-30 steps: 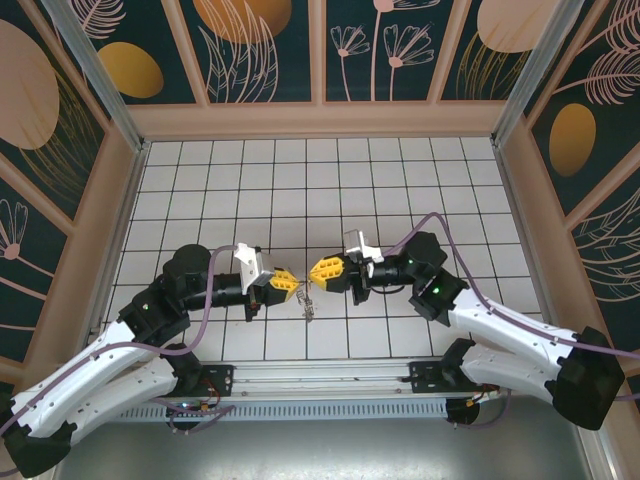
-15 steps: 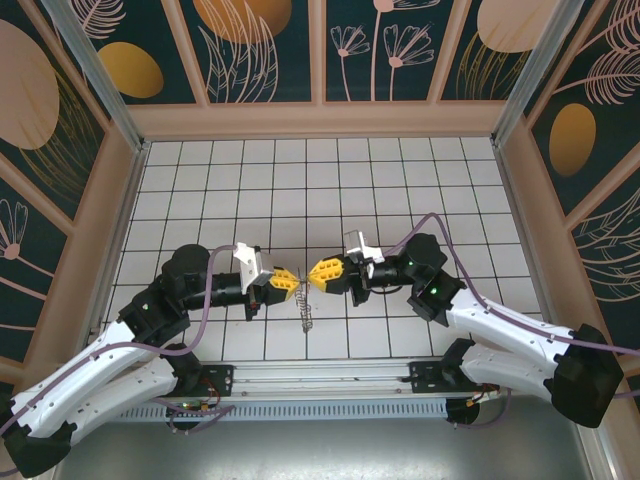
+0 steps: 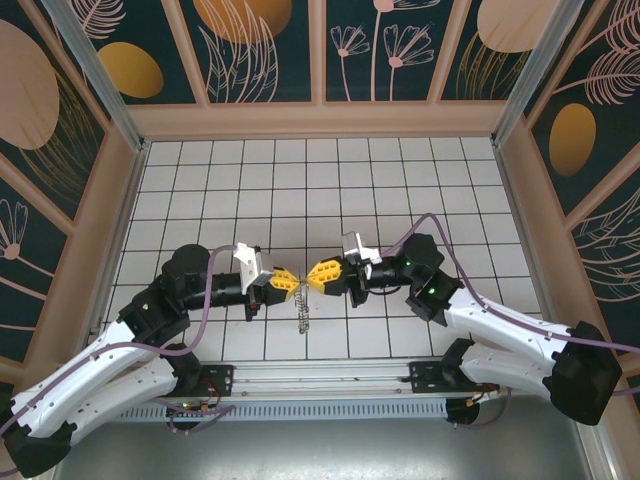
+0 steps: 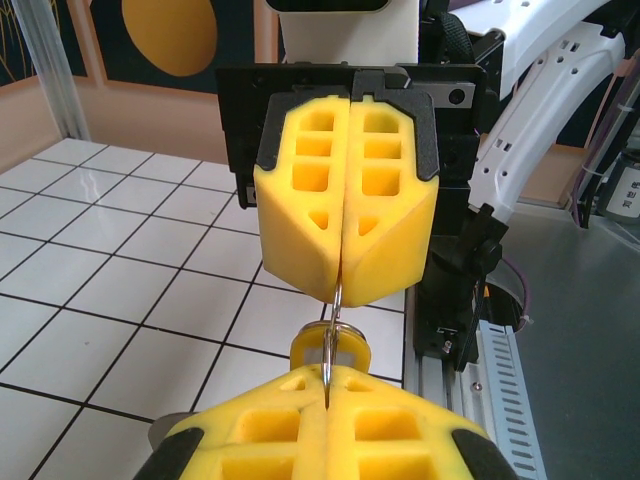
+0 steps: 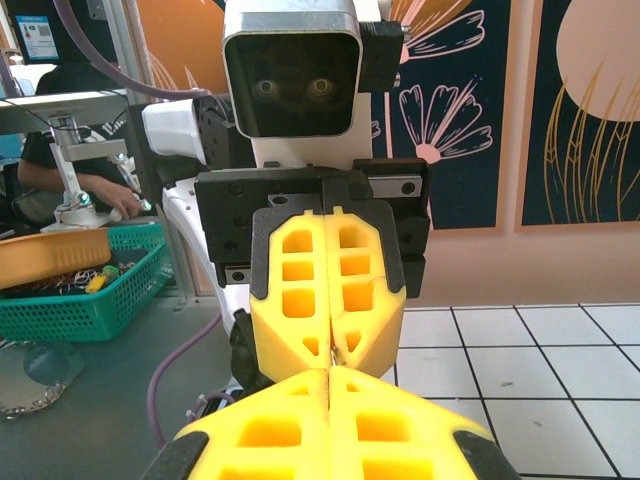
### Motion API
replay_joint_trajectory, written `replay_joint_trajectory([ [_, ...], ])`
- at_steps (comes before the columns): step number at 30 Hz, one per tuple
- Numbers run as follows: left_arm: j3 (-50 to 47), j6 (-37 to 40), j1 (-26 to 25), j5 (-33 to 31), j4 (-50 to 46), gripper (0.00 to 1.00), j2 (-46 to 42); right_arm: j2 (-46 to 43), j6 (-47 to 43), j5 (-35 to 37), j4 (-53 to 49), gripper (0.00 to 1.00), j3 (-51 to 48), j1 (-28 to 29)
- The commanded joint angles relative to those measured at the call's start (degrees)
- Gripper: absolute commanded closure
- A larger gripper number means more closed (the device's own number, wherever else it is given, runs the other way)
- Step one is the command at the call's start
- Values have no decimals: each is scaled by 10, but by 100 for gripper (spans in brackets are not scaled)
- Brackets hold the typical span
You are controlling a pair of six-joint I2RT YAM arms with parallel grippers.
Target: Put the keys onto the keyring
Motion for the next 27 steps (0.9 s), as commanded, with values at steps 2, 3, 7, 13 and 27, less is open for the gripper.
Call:
replay_joint_trajectory([
  [2,6,6,0,12,28,100,-5,2,4,-19,22,100,5,6],
  [3,7,6,0,13,28,100,-6,2,4,-20,22,100,6,6],
  [7,6,6,0,16,28,100,-5,4,3,-26,24,100,7,7],
  [13,7,6,0,14,25,100,-6,1,-3,-37,28,100,9,10],
  [27,6,4,0,17,28,100,-5,-18,-49,-57,12,100,-2,15],
])
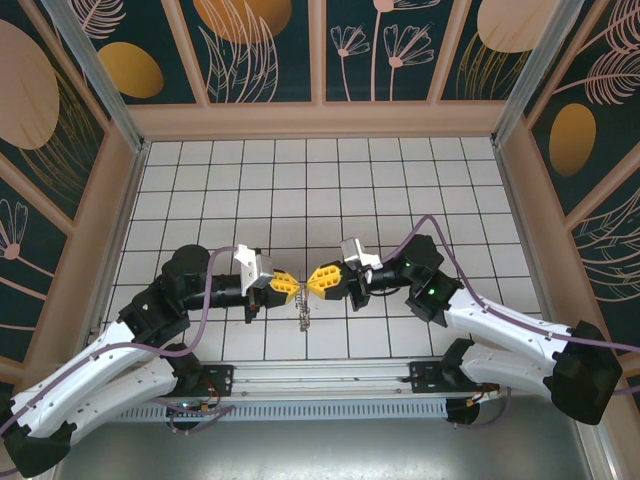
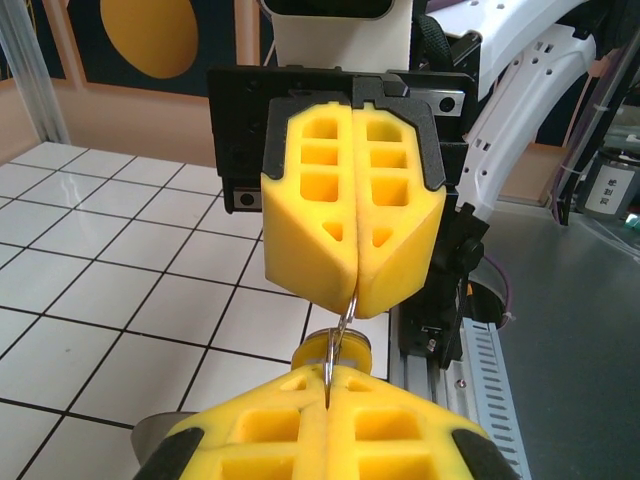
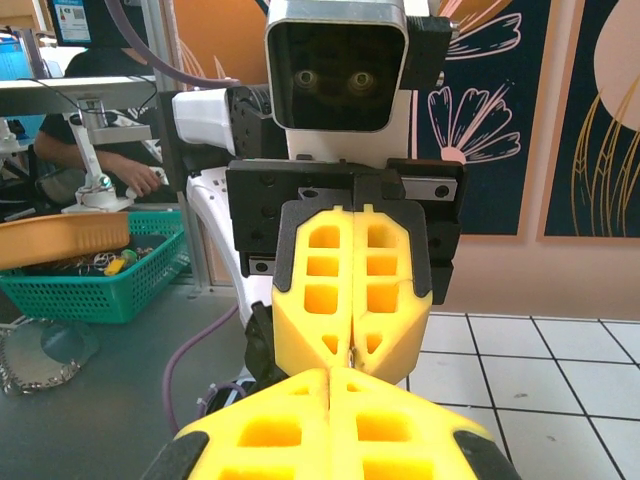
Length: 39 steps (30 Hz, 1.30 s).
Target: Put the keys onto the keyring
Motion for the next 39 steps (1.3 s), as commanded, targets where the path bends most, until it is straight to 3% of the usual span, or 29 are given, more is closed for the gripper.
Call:
replay_joint_trajectory([
  [1,6,4,0,-1,28,100,-5,-16,-21,-33,11,100,-1,9],
  [25,6,0,1,-2,32,100,-6,-42,-206,21,-138,100,-2,50],
  [39,6,0,0,-7,31,100,-8,-50,-239,67,-175,100,-5,67],
])
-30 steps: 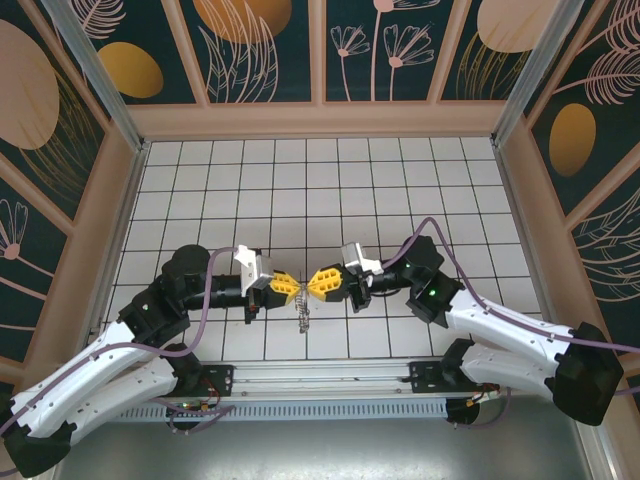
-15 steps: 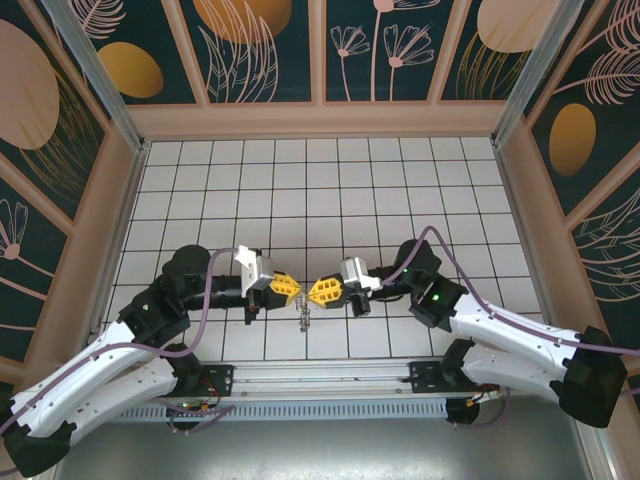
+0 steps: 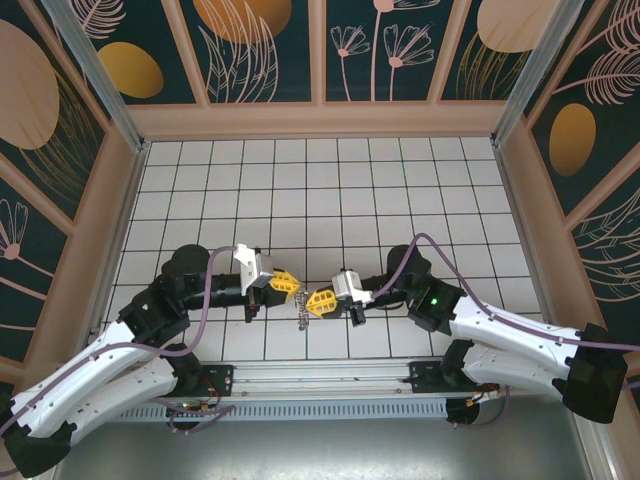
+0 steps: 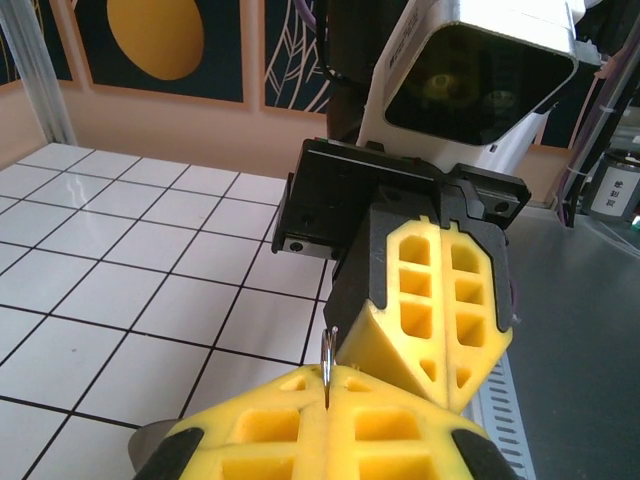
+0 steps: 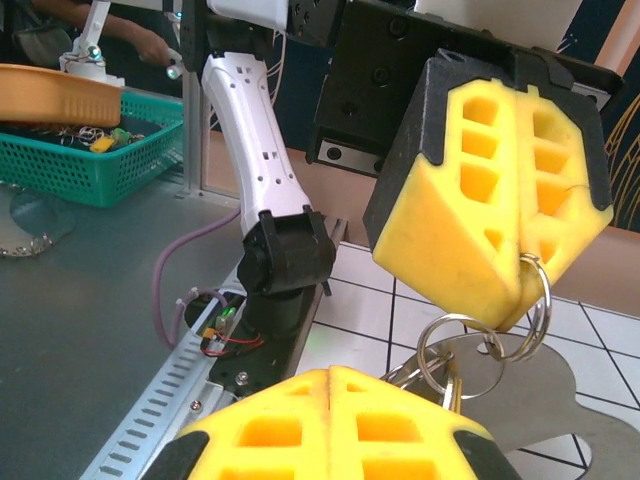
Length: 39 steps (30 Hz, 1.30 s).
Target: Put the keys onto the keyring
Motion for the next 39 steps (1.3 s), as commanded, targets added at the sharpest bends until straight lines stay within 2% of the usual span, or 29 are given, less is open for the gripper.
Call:
replay_joint_trajectory([
  [1,7,0,1,0,29,100,-7,-21,-10,22,-3,99,-1,4],
  [5,6,1,1,-1,29,100,-10,-52,25,57,21,82,-12,3],
  [7,6,1,0,0,32,100,-10,-70,54,77,32,76,-16,-6],
  [10,6,-1,1,15,46,100,-6,-80,101,68,41,70,-7,-30],
  [13,1,-12,1,41,81,100,-3,-68,124,33,41,69,12,-49],
  [19,-8,-23,1,67,134,100,2,-31,127,-12,9,75,51,-58],
  [27,-5,-17,1,76,146,100,15,-30,151,-49,51,75,51,-58],
  [33,-4,-12,1,76,143,100,20,-23,158,-46,58,76,56,-58],
  [39,-3,-8,1,78,139,100,21,-18,162,-14,68,76,58,-58],
])
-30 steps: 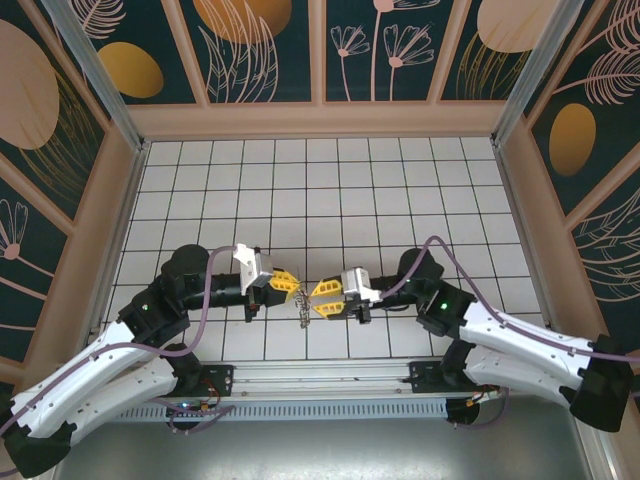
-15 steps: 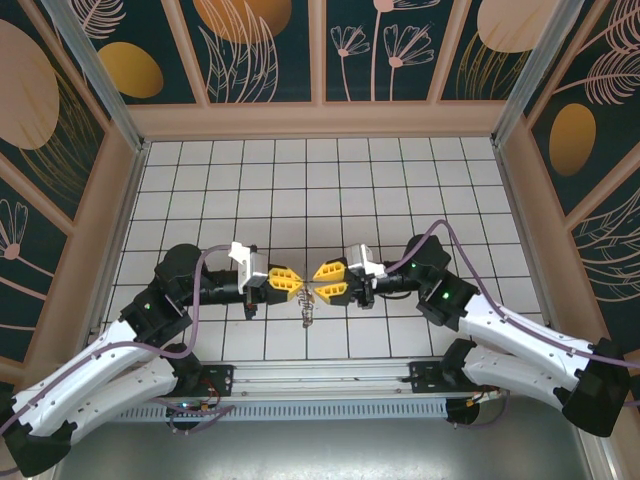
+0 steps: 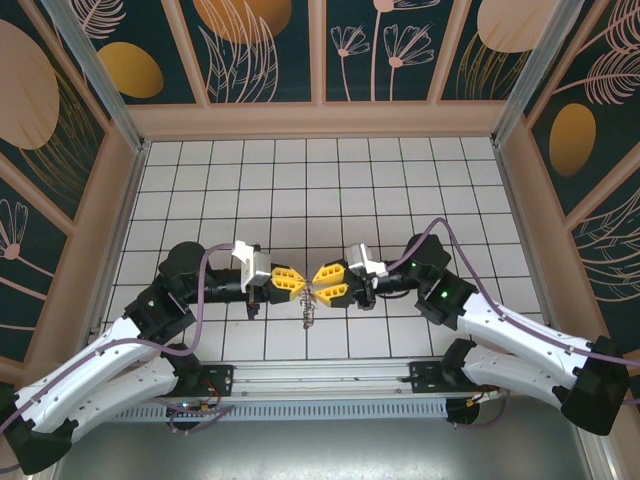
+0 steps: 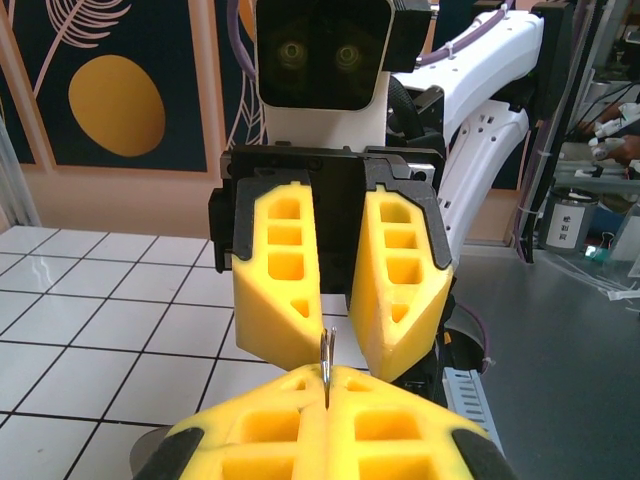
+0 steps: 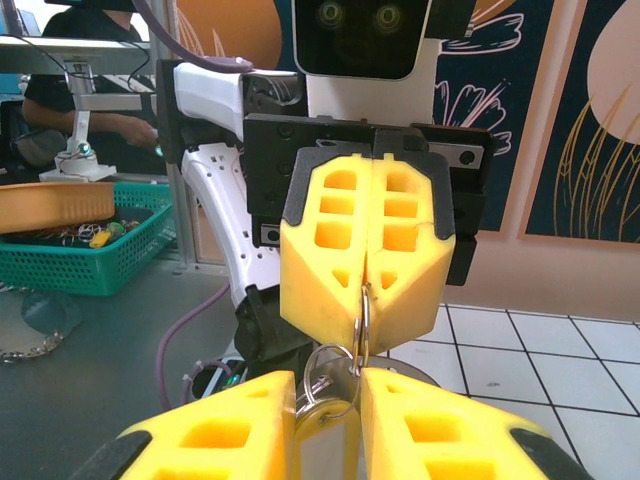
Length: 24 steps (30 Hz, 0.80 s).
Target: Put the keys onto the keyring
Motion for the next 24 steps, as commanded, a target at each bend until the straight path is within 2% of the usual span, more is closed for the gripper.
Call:
replay_joint_trajectory([
  [1,0,8,0,18,32,100,2,7,10,19,33,76,24,-2],
  [12,7,15,1,19,23,100,4,17,24,33,56,76,22,-7],
  [20,8,16,1,15,22,100,4,27,20,16,42,87,29,-7],
  [22,9,16,1,10,22,100,4,28,12,16,28,98,34,-6],
  [24,10,17,1,2,19,100,5,31,-4,24,-1,100,45,-4],
])
